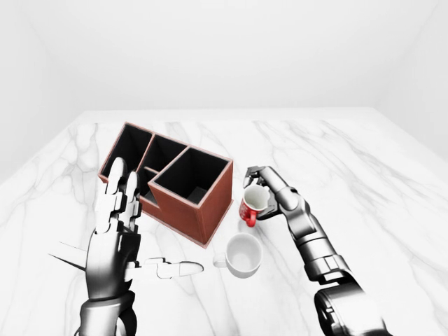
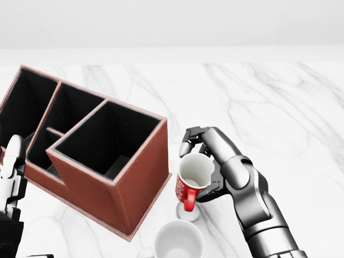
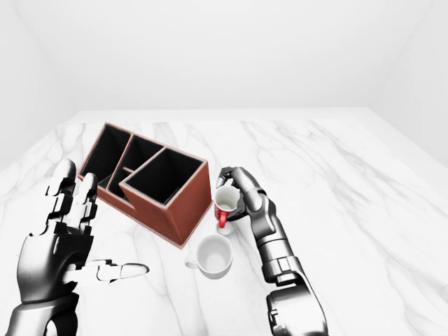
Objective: Pick up the red mug and place it to the right of the caddy.
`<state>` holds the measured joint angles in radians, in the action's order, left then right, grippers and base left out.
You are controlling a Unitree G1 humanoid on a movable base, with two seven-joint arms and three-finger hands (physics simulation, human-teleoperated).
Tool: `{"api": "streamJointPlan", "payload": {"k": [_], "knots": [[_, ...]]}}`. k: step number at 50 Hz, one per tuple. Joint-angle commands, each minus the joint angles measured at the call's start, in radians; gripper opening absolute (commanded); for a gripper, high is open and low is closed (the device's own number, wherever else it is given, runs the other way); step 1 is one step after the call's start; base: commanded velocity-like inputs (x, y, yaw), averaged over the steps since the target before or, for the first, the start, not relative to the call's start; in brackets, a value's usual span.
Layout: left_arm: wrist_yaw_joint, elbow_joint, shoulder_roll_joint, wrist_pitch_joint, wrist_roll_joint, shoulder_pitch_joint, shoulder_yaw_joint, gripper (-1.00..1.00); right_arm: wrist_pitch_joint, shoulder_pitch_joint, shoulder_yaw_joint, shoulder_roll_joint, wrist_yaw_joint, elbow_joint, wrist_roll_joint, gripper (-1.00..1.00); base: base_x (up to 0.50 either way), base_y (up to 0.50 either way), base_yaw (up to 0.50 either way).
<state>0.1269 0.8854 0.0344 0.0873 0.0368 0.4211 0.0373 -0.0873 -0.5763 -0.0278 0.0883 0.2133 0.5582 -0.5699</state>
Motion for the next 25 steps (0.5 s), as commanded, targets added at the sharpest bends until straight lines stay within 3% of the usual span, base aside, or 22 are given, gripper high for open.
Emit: {"api": "streamJointPlan", "payload": {"k": [1, 25], "knots": [[0.003, -0.003, 0.002, 0.0, -0.001, 0.0, 0.003, 1.0, 0.0, -0.022, 0.0, -0.016, -0.034, 0.032, 0.022, -1.0, 0.0, 0.0, 0.0], [0.008, 0.011, 0.005, 0.0, -0.006, 0.002, 0.012, 1.0, 0.0, -0.039, -0.007, -0.04, -0.109, 0.129, 0.078, -1.0, 0.0, 0.0, 0.0]]}}
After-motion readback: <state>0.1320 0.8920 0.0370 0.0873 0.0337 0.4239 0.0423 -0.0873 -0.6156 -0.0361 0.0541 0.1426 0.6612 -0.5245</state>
